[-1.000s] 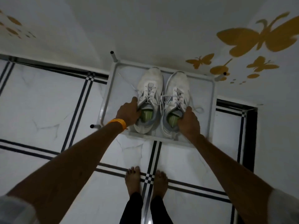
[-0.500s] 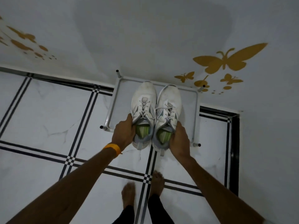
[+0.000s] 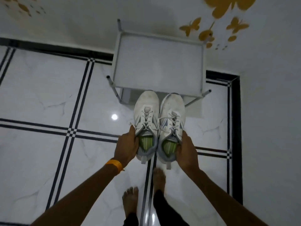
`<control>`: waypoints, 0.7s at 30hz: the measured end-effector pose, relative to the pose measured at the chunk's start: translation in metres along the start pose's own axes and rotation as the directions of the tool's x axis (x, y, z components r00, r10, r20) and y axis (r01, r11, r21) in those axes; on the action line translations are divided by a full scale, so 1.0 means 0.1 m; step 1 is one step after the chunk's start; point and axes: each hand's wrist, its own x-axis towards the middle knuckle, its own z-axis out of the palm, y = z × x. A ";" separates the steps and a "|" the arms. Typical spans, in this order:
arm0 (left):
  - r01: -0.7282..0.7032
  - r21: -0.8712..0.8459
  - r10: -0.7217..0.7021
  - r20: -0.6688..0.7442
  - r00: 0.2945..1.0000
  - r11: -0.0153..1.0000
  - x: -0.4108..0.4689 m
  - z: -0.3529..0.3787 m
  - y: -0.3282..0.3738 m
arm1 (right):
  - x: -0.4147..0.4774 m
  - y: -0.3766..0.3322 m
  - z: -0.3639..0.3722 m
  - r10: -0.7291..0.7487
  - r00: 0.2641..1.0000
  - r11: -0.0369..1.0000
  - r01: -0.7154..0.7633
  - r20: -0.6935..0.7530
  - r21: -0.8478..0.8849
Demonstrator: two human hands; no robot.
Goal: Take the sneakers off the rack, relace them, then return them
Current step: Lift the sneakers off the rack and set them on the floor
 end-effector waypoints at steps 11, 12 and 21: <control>-0.016 0.051 0.014 0.036 0.999 0.999 0.22 2.37 -2.11 | 0.48 2.00 2.44 0.081 0.996 0.992 -0.084 0.037 0.097; -0.032 0.034 0.031 0.024 0.999 0.999 0.29 2.55 -2.25 | 0.59 2.16 2.59 0.053 0.998 0.996 -0.055 0.033 0.072; -0.164 -0.075 0.156 -0.100 0.983 0.984 0.64 3.05 -2.57 | 1.16 2.59 2.84 -0.080 0.997 0.972 0.083 0.023 -0.218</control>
